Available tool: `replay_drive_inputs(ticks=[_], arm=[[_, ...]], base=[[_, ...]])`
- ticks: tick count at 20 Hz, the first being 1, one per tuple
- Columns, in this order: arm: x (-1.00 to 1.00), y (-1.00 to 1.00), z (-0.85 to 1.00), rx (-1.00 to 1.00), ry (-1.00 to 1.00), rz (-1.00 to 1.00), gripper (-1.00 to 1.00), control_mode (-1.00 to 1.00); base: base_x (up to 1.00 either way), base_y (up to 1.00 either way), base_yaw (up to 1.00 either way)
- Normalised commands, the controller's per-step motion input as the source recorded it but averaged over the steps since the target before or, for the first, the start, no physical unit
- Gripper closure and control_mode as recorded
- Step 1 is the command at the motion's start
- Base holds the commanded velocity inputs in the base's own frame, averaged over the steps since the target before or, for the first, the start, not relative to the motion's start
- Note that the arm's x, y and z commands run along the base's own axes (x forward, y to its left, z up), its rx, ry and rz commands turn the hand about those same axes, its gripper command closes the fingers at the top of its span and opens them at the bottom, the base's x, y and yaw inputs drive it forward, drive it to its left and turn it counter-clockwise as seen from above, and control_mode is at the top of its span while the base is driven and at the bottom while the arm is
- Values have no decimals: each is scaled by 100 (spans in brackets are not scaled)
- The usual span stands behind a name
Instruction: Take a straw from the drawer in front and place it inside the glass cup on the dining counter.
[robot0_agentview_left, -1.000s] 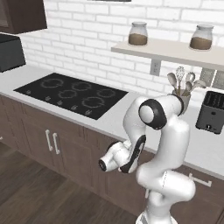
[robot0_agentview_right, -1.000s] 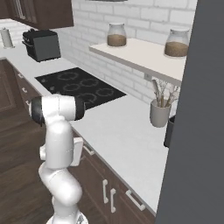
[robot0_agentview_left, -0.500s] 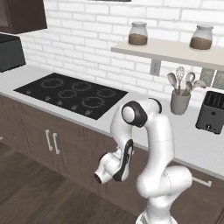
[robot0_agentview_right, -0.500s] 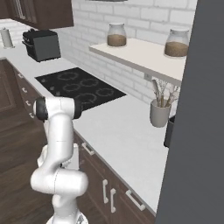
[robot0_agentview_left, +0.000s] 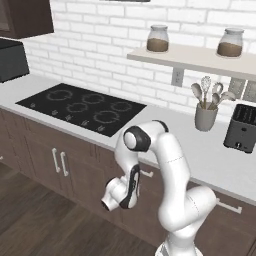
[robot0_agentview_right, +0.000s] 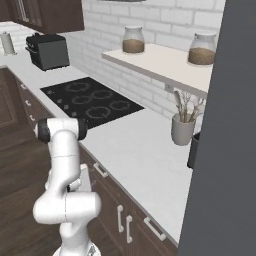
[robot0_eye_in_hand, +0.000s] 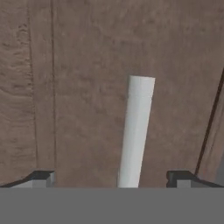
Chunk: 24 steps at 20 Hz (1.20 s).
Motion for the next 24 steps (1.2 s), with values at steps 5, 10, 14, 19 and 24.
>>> replay_drive_inputs(ticks=[5,10,14,19,24], arm=[[43,0,-7,0,-5,0,-100,-100],[30,-1,0,0,-7,0,-100,-100],[1,-6,4,0,-8,0,-100,-100],[0,-23,14,0,-9,0,-100,-100],[1,-29,28,4,-8,0,-100,-100]], base=[[0,0,0],[0,0,0],[0,0,0],[0,0,0],[0,0,0]])
